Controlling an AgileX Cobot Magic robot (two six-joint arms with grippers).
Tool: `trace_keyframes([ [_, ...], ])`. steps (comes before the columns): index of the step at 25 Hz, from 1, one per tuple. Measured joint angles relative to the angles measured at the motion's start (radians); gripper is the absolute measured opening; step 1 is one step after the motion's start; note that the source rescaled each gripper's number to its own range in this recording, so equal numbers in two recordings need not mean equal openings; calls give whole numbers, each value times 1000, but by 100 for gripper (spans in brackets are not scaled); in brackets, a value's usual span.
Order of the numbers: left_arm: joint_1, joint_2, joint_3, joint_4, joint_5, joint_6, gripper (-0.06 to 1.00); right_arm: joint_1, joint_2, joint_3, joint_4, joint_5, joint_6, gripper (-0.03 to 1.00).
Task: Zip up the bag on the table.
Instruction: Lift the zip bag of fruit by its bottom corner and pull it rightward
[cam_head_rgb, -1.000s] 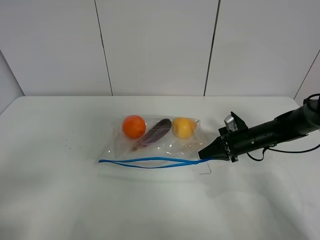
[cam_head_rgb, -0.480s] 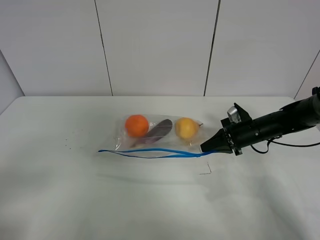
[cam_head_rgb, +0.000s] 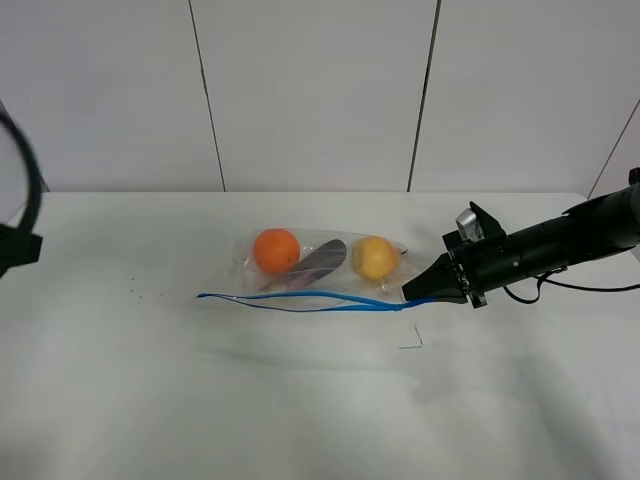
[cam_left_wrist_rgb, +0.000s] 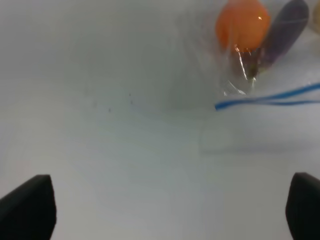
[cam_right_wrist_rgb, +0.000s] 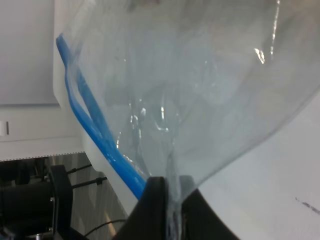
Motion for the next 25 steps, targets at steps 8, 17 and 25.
trace_keyframes([
  [8,-418,272,-201,249,-198,43,100,0,0,0,10,0,18,0],
  [17,-1008,701,-210,1368,-170,-670,100,0,0,0,46,1,62,0],
  [25,-1110,976,-210,1707,-157,-942,100,0,0,0,64,2,139,0],
])
